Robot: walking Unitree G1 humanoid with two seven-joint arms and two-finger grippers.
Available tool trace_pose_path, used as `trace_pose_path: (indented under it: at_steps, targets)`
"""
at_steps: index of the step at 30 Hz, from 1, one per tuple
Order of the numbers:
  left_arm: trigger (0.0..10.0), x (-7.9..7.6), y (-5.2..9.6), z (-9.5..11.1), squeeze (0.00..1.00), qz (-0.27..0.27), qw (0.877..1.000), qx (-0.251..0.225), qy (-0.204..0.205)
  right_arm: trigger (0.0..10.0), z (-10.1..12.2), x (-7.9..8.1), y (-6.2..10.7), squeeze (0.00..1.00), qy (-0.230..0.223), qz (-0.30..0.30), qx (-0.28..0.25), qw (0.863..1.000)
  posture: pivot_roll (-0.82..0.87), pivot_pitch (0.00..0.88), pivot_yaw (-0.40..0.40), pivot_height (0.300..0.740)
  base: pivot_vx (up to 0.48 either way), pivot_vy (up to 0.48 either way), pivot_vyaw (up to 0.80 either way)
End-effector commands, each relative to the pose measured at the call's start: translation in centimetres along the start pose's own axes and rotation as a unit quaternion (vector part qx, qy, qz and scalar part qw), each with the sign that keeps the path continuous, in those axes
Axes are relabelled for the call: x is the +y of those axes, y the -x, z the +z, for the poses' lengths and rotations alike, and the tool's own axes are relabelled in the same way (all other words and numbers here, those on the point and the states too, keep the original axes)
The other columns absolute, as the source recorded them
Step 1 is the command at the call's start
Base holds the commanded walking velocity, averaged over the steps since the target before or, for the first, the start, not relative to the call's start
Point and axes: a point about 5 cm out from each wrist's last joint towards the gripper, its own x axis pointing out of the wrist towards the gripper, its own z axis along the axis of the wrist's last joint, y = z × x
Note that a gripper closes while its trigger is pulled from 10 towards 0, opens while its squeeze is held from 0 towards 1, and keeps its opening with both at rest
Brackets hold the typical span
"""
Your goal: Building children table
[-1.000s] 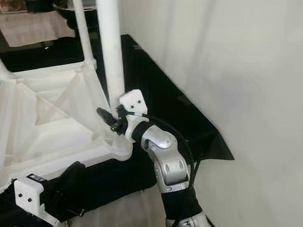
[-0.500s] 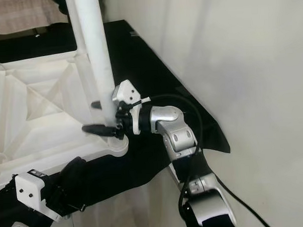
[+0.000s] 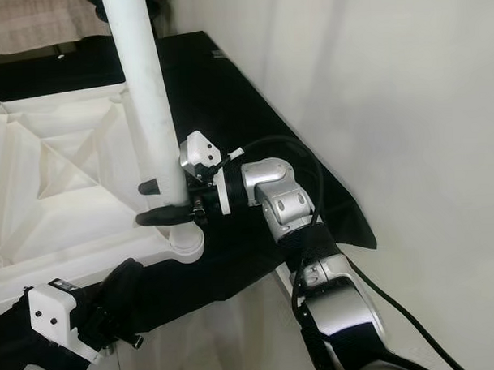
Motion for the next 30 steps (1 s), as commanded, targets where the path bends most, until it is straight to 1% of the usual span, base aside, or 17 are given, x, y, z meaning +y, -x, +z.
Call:
trace_pose_path:
  at_steps: [1, 6, 7, 9, 10, 11, 12, 13, 14, 15, 16, 17, 18, 19, 22, 29, 30]
  targets:
    - [10.0, -0.2, 0.1, 0.2, 0.0, 0.0, 1.0, 0.0, -0.002, 0.0, 0.0, 0.2, -0.2, 0.0, 0.0, 0.03, -0.001, 1.0, -0.08, 0.15, -0.075, 0.74, 0.0, 0.0, 0.0]
    - [10.0, -0.3, 0.1, 0.2, 0.0, 0.0, 1.0, 0.0, -0.002, 0.0, 0.0, 0.1, 0.0, 0.0, 0.002, 0.032, -0.001, 0.999, -0.09, 0.154, -0.077, 0.74, 0.0, 0.0, 0.0]
    - [10.0, -0.3, 0.1, 0.2, 0.0, 0.0, 1.0, -0.001, -0.002, 0.0, -0.2, 0.1, 0.3, 0.0, 0.003, 0.024, -0.001, 1.0, -0.09, 0.156, -0.076, 0.74, 0.0, 0.0, 0.0]
    - [10.0, -0.2, 0.1, 0.3, 0.0, 0.001, 1.0, -0.002, -0.002, 0.0, -1.1, -0.1, 1.1, 0.0, -0.006, -0.087, 0.0, 0.996, -0.1, 0.16, -0.084, 0.74, 0.0, 0.0, 0.0]
    - [10.0, -0.2, 0.1, 0.3, 0.0, 0.001, 1.0, -0.002, -0.002, 0.0, -1.1, -0.1, 1.1, 0.0, -0.006, -0.087, 0.0, 0.996, -0.1, 0.16, -0.084, 0.74, 0.0, 0.0, 0.0]
    - [10.0, -0.2, 0.1, 0.3, 0.0, 0.001, 1.0, -0.002, -0.002, 0.0, -1.6, -0.1, 1.3, 0.0, -0.012, -0.131, 0.002, 0.991, -0.1, 0.16, -0.086, 0.74, 0.0, 0.0, 0.0]
    - [10.0, -0.2, 0.1, 0.3, 0.0, 0.001, 1.0, -0.002, -0.002, 0.0, -1.6, -0.1, 1.3, 0.0, -0.012, -0.131, 0.002, 0.991, -0.1, 0.16, -0.086, 0.74, 0.0, 0.0, 0.0]
    - [10.0, -0.1, 0.1, 0.3, 0.0, 0.001, 1.0, -0.002, -0.003, 0.0, -2.4, 0.1, 0.8, 0.0, -0.019, -0.233, 0.016, 0.972, -0.1, 0.16, -0.087, 0.74, 0.0, 0.0, 0.0]
    - [10.0, 0.0, 0.1, 0.3, 0.0, 0.001, 1.0, -0.002, -0.004, 0.0, -3.4, 1.2, 0.1, 0.0, -0.047, -0.351, 0.016, 0.935, -0.11, 0.161, -0.082, 0.74, 0.0, 0.0, 0.0]
    - [10.0, 0.1, 0.1, 0.3, 0.0, 0.001, 1.0, -0.002, -0.004, 0.0, -4.0, 2.1, 0.2, 0.0, -0.069, -0.434, 0.018, 0.898, -0.11, 0.161, -0.082, 0.74, 0.0, 0.0, 0.0]
    - [10.0, 0.1, 0.1, 0.3, 0.0, 0.001, 1.0, -0.002, -0.004, 0.0, -4.0, 2.1, 0.2, 0.0, -0.069, -0.434, 0.018, 0.898, -0.11, 0.161, -0.082, 0.74, 0.0, 0.0, 0.0]
    - [10.0, 0.2, 0.0, 0.3, 0.0, 0.001, 1.0, -0.002, -0.005, 0.0, -3.9, 3.1, -0.2, 0.0, -0.074, -0.463, 0.015, 0.883, -0.11, 0.159, -0.069, 0.74, 0.0, 0.0, 0.0]
    - [10.0, 0.3, 0.0, 0.3, 0.0, 0.001, 1.0, -0.002, -0.006, 0.0, -3.7, 3.6, -0.6, 0.0, -0.073, -0.462, 0.01, 0.884, -0.11, 0.159, -0.069, 0.74, 0.0, 0.0, 0.0]
    - [10.0, 0.4, -0.1, 0.2, 0.0, 0.0, 1.0, -0.001, -0.006, 0.0, -3.4, 3.4, -0.8, 0.0, -0.059, -0.459, 0.007, 0.886, -0.11, 0.145, -0.063, 0.74, 0.0, 0.0, 0.0]
    - [10.0, 0.5, -0.2, 0.1, 0.0, -0.002, 1.0, 0.0, -0.007, 0.0, -3.1, 2.9, -1.0, 0.0, -0.049, -0.458, 0.005, 0.888, -0.11, 0.138, -0.065, 0.74, 0.0, 0.0, 0.0]
    - [10.0, 0.5, -0.2, 0.0, 0.0, 0.0, 1.0, 0.0, -0.008, 0.0, -2.5, 2.5, -1.5, 0.0, -0.045, -0.452, 0.003, 0.891, -0.1, 0.133, -0.07, 0.74, 0.0, 0.0, 0.0]
    - [10.0, 0.5, -0.2, 0.0, 0.0, 0.003, 1.0, -0.001, -0.009, 10.0, -2.0, 2.2, -1.8, 0.0, -0.048, -0.446, -0.001, 0.894, -0.1, 0.131, -0.069, 0.74, 0.0, 0.0, 0.0]
